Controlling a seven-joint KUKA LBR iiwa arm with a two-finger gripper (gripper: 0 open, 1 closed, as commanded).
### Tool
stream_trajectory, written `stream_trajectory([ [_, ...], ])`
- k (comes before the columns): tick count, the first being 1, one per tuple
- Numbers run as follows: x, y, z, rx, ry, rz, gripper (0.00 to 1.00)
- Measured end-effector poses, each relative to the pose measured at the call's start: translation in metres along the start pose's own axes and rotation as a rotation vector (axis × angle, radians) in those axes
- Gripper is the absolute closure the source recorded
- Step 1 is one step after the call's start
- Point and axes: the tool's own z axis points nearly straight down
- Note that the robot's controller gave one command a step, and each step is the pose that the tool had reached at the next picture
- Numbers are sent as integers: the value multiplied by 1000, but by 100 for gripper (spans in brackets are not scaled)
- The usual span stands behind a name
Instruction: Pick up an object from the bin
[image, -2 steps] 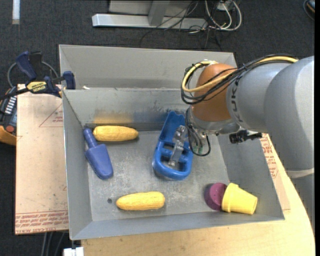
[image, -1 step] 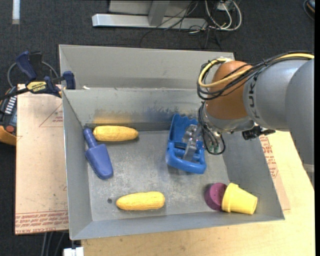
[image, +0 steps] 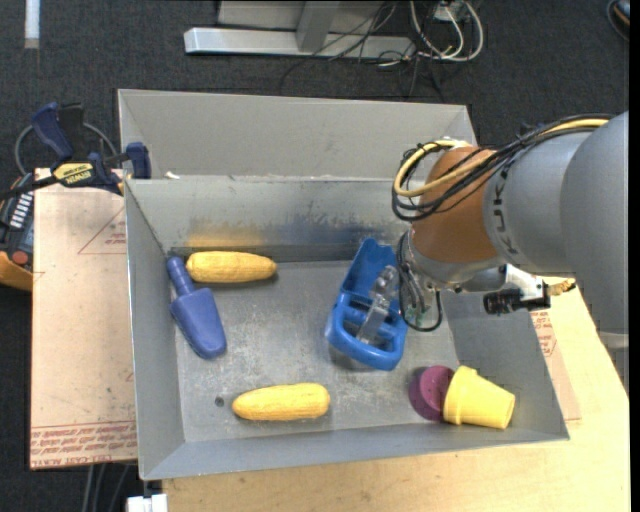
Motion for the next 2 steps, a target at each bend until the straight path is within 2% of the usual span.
stream_trajectory([
  [1, 13, 29, 6, -1, -2, -105, 100],
  [2, 13, 29, 6, -1, -2, -105, 100],
])
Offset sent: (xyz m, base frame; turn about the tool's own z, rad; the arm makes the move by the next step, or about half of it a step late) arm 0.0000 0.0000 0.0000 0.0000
